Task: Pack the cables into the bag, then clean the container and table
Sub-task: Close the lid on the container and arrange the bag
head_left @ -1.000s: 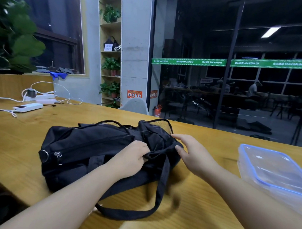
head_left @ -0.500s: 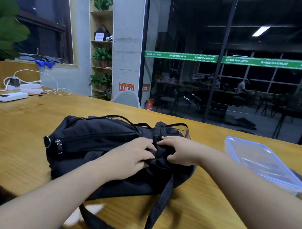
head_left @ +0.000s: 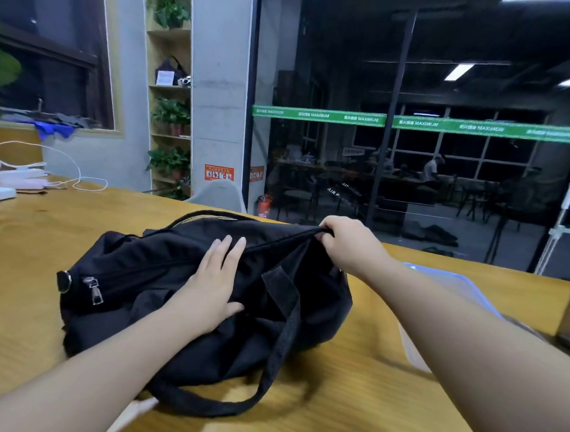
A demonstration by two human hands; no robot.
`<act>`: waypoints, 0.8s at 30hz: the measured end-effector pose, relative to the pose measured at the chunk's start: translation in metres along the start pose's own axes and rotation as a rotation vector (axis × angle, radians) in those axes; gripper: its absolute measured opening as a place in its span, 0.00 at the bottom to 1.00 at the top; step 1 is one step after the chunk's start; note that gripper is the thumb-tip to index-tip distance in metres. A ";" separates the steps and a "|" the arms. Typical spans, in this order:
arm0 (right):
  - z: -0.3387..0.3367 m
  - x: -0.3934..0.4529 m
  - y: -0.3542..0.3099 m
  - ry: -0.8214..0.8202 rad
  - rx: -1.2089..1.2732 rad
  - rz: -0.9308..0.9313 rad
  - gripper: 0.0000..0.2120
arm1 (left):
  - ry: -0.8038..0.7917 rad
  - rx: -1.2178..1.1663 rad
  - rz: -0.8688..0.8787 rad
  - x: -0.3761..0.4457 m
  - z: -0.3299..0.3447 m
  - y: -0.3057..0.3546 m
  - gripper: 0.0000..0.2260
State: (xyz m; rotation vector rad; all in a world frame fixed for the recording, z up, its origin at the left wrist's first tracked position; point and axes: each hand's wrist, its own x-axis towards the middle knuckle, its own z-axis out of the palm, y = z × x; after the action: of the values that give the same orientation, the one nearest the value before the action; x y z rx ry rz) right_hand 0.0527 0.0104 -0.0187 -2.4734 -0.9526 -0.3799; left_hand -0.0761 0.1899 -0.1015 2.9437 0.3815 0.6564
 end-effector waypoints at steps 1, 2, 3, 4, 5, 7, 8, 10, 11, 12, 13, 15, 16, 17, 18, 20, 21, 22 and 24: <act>-0.001 0.001 0.001 0.021 -0.001 0.005 0.10 | 0.006 -0.015 0.006 0.006 0.003 0.002 0.46; -0.002 0.002 0.003 0.036 0.003 0.018 0.10 | 0.012 -0.019 0.011 0.011 0.006 0.003 0.46; -0.003 0.002 0.006 0.050 0.006 0.033 0.10 | 0.017 -0.014 0.014 0.017 0.008 0.005 0.46; -0.004 0.002 0.010 0.063 0.004 0.049 0.10 | 0.020 -0.003 0.018 0.023 0.011 0.007 0.45; -0.005 0.002 0.013 0.075 -0.006 0.060 0.10 | 0.024 0.010 0.020 0.028 0.014 0.010 0.45; -0.009 0.002 0.021 0.092 -0.038 0.073 0.10 | 0.039 0.018 0.025 0.038 0.020 0.015 0.45; -0.012 0.002 0.025 0.094 -0.049 0.078 0.10 | 0.053 0.018 0.030 0.042 0.023 0.017 0.44; -0.019 0.004 0.032 0.088 -0.047 0.096 0.10 | 0.087 0.006 0.034 0.050 0.029 0.021 0.42; -0.024 0.006 0.036 0.088 -0.042 0.104 0.10 | 0.107 -0.009 0.028 0.054 0.031 0.022 0.41; -0.028 0.008 0.041 0.092 -0.039 0.109 0.10 | 0.122 -0.031 0.017 0.057 0.032 0.023 0.40; -0.033 0.010 0.046 0.096 -0.035 0.112 0.10 | 0.126 -0.055 0.003 0.061 0.034 0.023 0.39; -0.039 0.014 0.055 0.103 -0.011 0.119 0.09 | 0.116 -0.094 -0.009 0.067 0.035 0.025 0.35; -0.041 0.015 0.059 0.106 0.009 0.124 0.09 | 0.120 -0.097 0.001 0.068 0.036 0.025 0.32; -0.042 0.017 0.063 0.113 0.032 0.132 0.08 | 0.137 -0.095 0.018 0.070 0.036 0.026 0.28; -0.043 0.018 0.066 0.125 0.054 0.141 0.08 | 0.169 -0.102 0.036 0.071 0.036 0.027 0.25; -0.043 0.021 0.070 0.156 0.098 0.149 0.07 | 0.233 -0.123 0.046 0.075 0.035 0.027 0.20; -0.043 0.023 0.070 0.174 0.119 0.149 0.07 | 0.247 -0.122 0.044 0.079 0.033 0.028 0.18; -0.043 0.025 0.070 0.189 0.133 0.146 0.07 | 0.237 -0.105 0.044 0.083 0.031 0.028 0.16; -0.044 0.029 0.069 0.212 0.154 0.141 0.07 | 0.176 -0.056 0.044 0.091 0.023 0.032 0.11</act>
State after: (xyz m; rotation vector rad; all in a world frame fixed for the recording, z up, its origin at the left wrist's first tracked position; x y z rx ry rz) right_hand 0.1172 -0.0409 0.0084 -2.2907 -0.6902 -0.4910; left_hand 0.0205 0.1825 -0.0802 2.8571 0.3088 0.9200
